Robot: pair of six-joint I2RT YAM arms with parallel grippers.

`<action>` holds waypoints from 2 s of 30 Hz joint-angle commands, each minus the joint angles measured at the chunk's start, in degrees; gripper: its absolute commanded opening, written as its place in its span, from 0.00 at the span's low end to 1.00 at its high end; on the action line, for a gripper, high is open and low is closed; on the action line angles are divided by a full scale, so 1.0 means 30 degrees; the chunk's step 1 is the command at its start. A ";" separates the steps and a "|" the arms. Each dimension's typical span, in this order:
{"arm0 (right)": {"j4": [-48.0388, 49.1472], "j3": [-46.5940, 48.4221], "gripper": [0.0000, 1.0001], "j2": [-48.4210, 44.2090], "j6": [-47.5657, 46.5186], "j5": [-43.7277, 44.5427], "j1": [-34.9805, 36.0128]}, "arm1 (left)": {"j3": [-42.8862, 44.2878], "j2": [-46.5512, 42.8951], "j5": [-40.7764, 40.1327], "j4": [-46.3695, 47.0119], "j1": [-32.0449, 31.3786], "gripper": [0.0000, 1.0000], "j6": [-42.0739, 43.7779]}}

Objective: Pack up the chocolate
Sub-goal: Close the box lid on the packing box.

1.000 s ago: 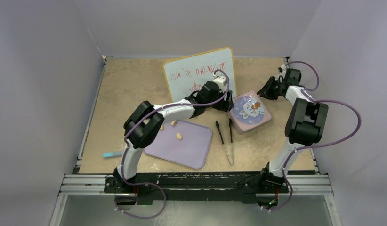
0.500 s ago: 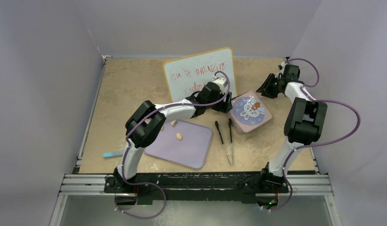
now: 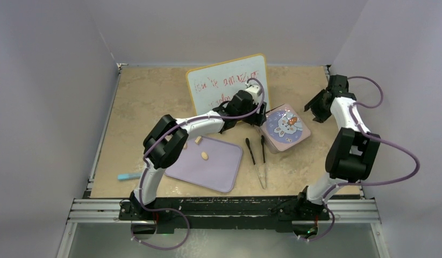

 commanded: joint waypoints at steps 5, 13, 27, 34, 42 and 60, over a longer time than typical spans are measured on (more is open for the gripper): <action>-0.2673 -0.2475 0.58 -0.4086 0.2556 0.3943 -0.0060 | 0.3050 0.0118 -0.0389 -0.1048 0.0103 0.74 0.1660; -0.0372 -0.4894 0.55 -0.5391 0.2345 0.2789 -0.1615 | 0.3003 0.0212 -0.0331 -0.1147 0.0118 0.74 0.2119; 0.0595 -0.6103 0.36 -0.3805 0.3657 0.2260 -0.2472 | 0.2307 0.0064 0.0072 -0.1133 0.0118 0.73 0.2731; 0.0574 -0.6551 0.34 -0.2572 0.3977 0.2113 -0.2544 | 0.1949 -0.0446 0.0694 -0.1063 0.0103 0.72 0.2592; 0.1350 -0.7237 0.30 -0.3228 0.3983 0.2001 -0.2538 | 0.1214 -0.1219 0.0766 -0.0933 0.0102 0.72 0.1789; 0.1947 -0.8570 0.29 -0.4878 0.5568 0.0609 -0.1382 | 0.0227 -0.1341 0.0937 -0.0092 0.0116 0.71 0.1022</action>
